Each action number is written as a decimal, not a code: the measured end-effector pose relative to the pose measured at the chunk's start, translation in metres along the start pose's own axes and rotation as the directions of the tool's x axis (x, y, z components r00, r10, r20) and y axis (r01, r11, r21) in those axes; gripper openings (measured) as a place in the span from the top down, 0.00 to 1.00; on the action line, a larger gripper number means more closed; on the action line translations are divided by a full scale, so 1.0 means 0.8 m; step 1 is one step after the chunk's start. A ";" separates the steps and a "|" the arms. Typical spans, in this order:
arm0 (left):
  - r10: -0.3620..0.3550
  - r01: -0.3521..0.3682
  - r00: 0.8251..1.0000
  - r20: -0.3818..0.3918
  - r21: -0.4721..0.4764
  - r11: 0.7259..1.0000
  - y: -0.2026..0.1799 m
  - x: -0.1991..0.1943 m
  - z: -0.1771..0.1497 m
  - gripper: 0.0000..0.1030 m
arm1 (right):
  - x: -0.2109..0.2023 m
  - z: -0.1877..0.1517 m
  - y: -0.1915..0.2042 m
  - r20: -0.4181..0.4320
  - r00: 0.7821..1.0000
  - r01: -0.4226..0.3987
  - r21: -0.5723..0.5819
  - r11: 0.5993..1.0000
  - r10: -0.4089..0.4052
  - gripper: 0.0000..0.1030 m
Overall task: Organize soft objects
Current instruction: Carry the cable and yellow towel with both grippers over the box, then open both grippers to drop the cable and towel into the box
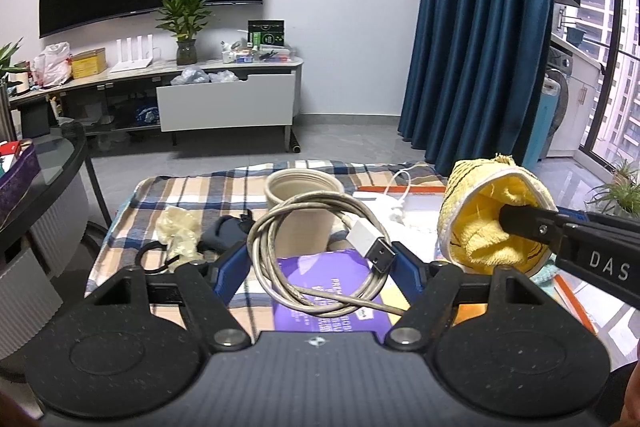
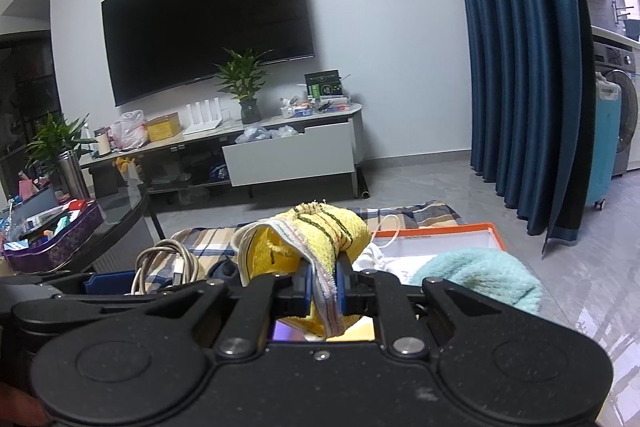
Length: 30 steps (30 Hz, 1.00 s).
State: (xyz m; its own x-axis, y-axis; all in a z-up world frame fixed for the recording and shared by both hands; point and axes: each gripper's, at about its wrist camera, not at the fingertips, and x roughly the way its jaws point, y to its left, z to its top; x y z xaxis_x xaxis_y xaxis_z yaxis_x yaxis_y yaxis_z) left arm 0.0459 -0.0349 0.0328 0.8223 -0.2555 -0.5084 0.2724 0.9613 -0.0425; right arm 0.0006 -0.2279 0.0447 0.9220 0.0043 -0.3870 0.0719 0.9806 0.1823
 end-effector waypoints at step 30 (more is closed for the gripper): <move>-0.177 0.185 0.981 -0.080 0.110 0.976 -0.106 0.059 -0.015 0.26 | -0.020 -0.033 -0.119 -0.077 0.975 0.215 0.112 0.970 -0.207 0.80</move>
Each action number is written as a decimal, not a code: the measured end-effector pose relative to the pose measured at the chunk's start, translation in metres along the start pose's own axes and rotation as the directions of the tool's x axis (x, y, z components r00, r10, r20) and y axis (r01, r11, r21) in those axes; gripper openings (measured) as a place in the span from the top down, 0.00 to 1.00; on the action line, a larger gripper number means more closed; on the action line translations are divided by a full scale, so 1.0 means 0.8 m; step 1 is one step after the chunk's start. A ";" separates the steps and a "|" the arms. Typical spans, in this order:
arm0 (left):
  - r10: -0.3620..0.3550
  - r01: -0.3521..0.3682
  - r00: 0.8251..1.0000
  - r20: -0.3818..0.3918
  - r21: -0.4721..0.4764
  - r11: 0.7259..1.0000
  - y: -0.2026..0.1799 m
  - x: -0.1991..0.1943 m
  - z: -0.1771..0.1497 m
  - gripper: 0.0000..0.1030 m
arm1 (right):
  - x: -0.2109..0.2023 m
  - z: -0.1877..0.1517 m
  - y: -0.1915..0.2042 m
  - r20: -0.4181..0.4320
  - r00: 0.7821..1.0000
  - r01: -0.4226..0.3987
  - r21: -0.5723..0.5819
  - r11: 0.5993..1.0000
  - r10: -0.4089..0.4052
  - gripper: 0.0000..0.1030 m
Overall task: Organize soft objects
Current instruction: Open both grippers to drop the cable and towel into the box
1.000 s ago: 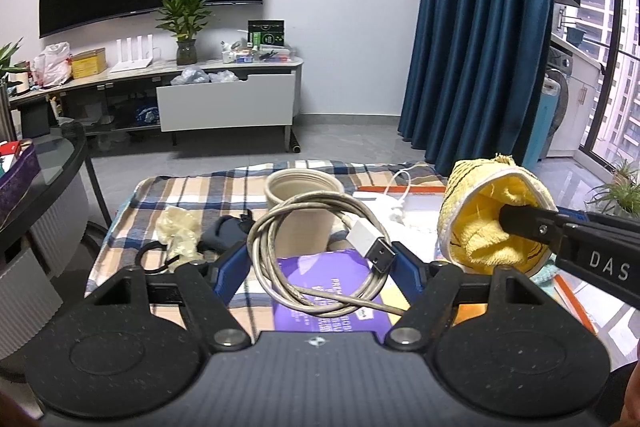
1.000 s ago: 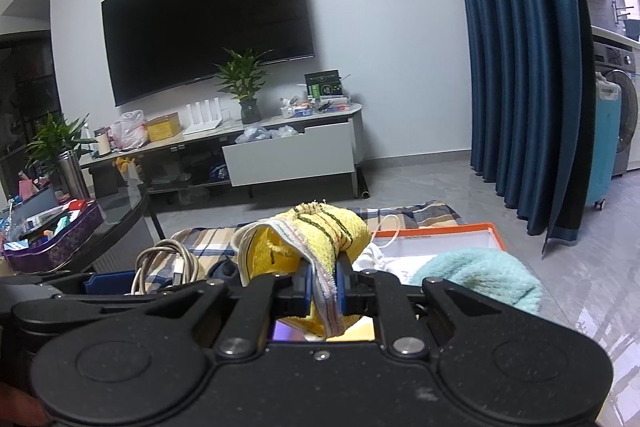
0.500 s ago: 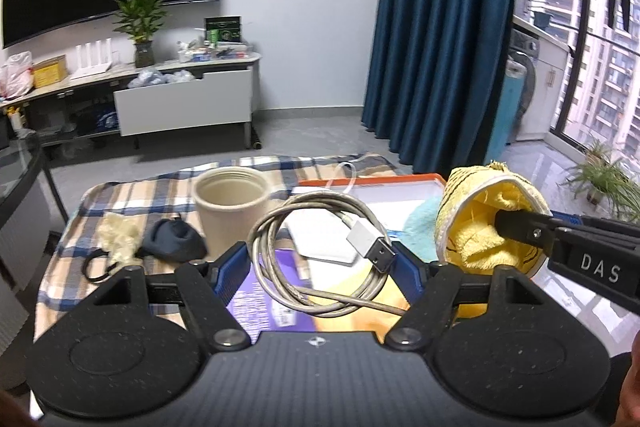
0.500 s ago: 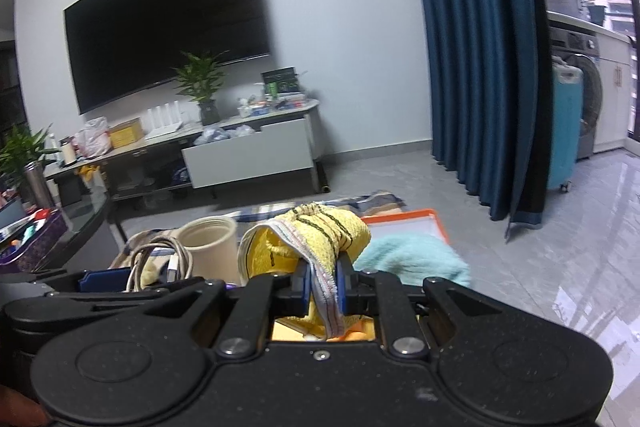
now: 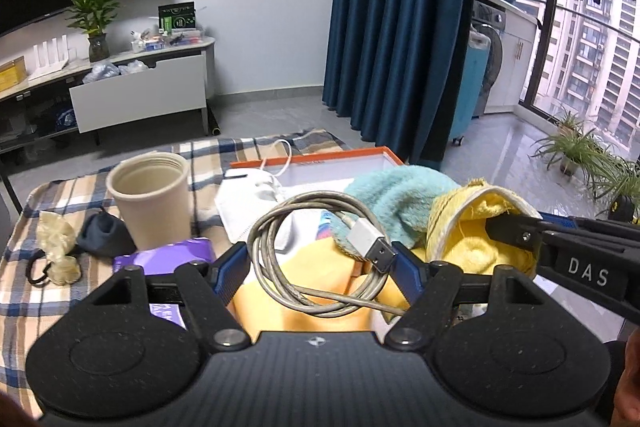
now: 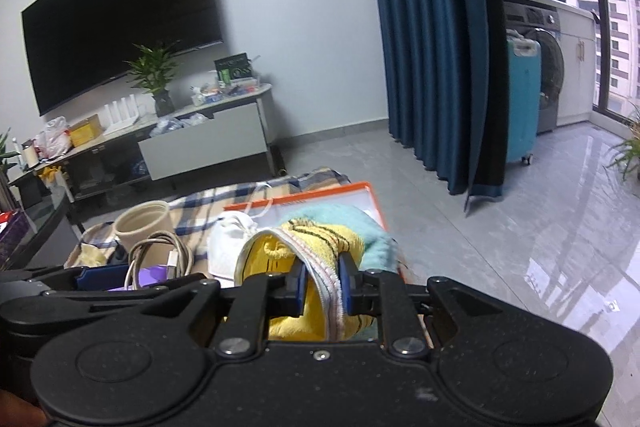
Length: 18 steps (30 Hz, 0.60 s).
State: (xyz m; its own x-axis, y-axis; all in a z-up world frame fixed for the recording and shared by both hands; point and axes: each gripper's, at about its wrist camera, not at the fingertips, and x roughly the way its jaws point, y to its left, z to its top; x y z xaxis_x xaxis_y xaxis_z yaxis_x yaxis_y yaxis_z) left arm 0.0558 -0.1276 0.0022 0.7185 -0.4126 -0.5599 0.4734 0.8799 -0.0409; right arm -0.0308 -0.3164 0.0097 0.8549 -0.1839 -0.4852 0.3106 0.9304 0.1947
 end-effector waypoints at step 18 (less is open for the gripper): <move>-0.033 0.033 0.998 -0.054 -0.005 0.999 -0.005 0.016 -0.003 0.16 | -0.001 0.007 -0.005 -0.036 0.999 0.026 -0.009 1.000 -0.027 0.35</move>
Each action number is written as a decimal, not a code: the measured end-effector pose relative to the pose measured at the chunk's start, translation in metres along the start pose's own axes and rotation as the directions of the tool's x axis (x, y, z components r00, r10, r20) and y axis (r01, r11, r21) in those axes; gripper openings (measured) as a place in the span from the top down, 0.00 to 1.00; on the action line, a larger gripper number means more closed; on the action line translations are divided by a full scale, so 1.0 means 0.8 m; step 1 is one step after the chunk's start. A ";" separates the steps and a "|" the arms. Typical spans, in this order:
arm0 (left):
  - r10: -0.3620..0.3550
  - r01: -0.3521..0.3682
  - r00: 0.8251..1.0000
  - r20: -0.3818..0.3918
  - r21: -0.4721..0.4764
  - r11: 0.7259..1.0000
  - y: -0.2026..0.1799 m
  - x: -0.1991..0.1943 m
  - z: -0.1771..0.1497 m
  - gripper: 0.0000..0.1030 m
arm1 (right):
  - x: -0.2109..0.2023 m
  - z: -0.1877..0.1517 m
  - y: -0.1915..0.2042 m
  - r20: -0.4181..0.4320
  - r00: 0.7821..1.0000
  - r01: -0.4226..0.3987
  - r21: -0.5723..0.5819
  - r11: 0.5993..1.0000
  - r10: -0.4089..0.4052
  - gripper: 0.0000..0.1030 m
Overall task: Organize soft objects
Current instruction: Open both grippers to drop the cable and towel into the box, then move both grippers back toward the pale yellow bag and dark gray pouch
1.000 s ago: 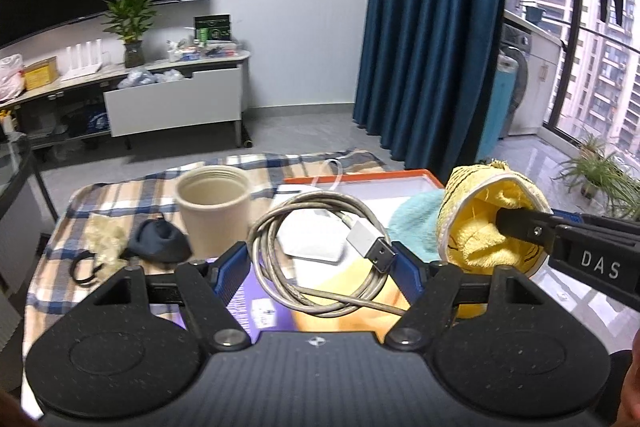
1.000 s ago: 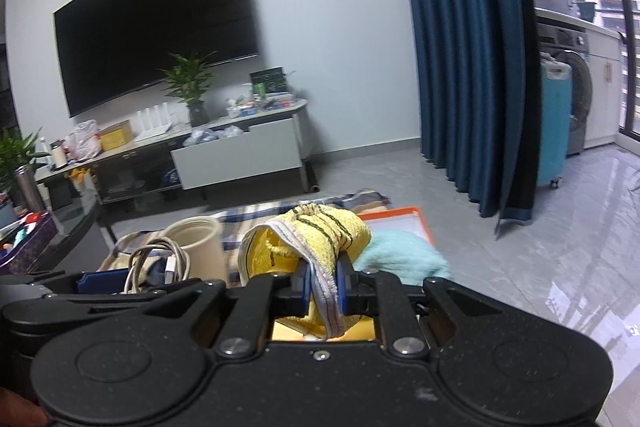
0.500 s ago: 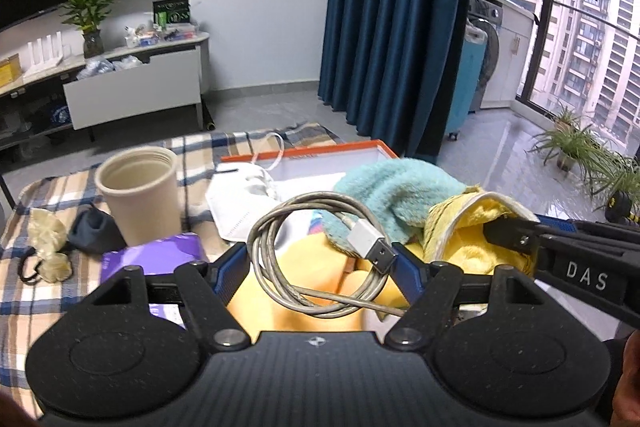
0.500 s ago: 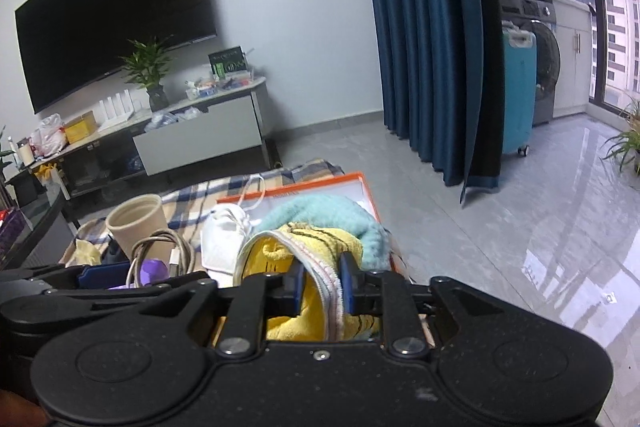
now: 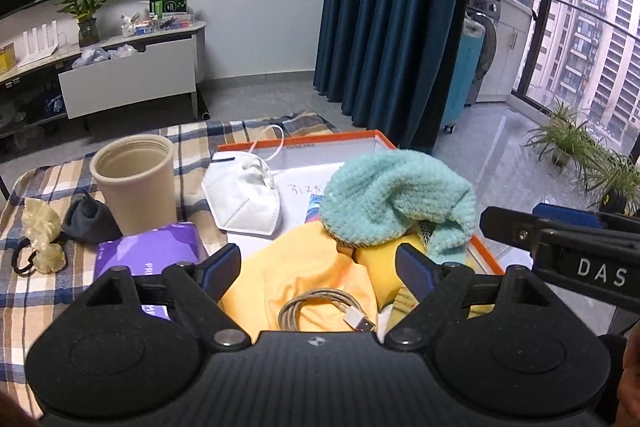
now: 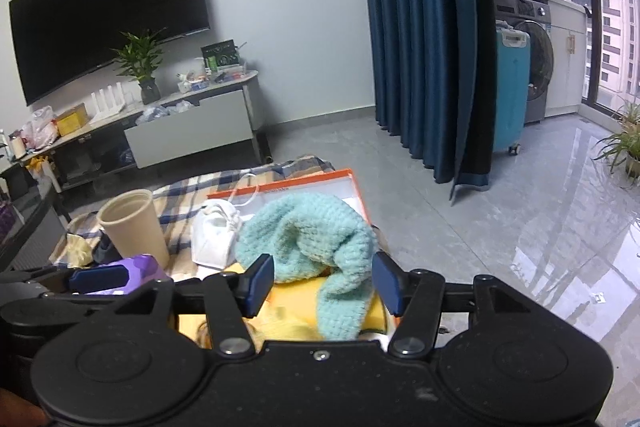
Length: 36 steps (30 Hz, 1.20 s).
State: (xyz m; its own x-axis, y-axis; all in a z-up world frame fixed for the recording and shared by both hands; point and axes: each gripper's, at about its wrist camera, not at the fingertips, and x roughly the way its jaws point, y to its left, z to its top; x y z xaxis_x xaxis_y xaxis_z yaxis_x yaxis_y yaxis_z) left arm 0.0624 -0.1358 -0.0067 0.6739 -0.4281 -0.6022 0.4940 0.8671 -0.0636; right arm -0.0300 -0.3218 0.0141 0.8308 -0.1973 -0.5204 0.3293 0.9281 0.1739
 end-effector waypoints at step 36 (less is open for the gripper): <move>0.281 -0.258 0.958 0.063 -0.240 0.936 0.179 -0.102 -0.034 0.13 | 0.037 -0.010 0.224 -0.092 0.917 -0.398 -0.209 0.893 0.387 0.35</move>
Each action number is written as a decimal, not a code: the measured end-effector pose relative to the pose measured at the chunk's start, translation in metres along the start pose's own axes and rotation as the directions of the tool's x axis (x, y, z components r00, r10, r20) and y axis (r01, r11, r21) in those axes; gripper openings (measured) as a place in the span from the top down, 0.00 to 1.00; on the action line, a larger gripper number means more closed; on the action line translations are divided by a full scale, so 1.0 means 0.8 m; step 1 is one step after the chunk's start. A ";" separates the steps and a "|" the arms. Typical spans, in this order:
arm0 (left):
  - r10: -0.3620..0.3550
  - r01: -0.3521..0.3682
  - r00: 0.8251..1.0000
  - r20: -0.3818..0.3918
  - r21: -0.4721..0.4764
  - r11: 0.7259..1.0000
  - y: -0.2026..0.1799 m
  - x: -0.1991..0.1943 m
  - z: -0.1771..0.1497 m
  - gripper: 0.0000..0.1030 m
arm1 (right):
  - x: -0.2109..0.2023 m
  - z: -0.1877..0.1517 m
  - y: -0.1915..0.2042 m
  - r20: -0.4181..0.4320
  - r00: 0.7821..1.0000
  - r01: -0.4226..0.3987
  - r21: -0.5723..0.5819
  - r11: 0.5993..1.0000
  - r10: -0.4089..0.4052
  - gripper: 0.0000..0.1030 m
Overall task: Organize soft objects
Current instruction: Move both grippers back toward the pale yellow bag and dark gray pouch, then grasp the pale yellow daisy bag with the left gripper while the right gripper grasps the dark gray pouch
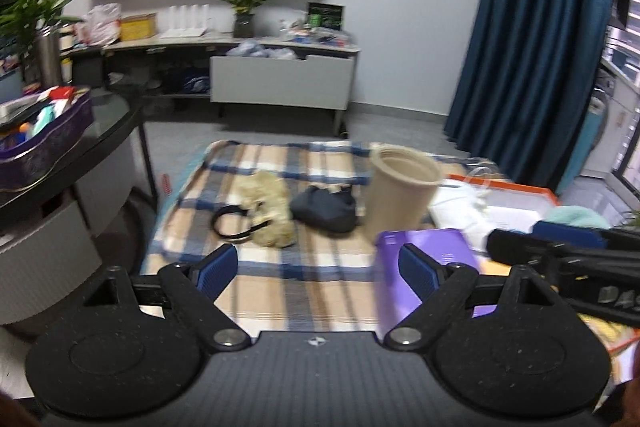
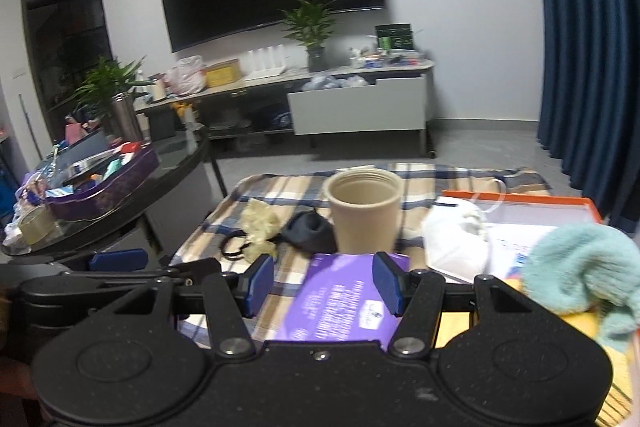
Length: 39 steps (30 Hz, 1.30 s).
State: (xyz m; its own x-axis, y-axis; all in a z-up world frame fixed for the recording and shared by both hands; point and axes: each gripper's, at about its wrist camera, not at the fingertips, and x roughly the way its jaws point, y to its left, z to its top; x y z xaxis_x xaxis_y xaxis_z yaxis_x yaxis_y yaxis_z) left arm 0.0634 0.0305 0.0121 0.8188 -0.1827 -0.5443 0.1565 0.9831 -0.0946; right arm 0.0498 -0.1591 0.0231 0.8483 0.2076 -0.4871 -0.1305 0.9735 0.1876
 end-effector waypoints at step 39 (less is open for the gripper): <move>0.076 -0.069 0.984 -0.160 0.053 0.996 0.102 0.157 0.036 0.73 | 0.181 0.074 0.063 -0.240 0.961 -0.221 -0.383 0.897 0.134 0.35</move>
State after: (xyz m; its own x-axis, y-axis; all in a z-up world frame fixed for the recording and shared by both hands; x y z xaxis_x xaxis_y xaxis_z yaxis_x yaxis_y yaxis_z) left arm 0.1952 0.0878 -0.0402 0.7297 -0.1036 -0.6759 0.1287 0.9916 -0.0130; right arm 0.1967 -0.0859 0.0126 0.6751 0.3534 -0.6476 -0.5012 0.8638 -0.0511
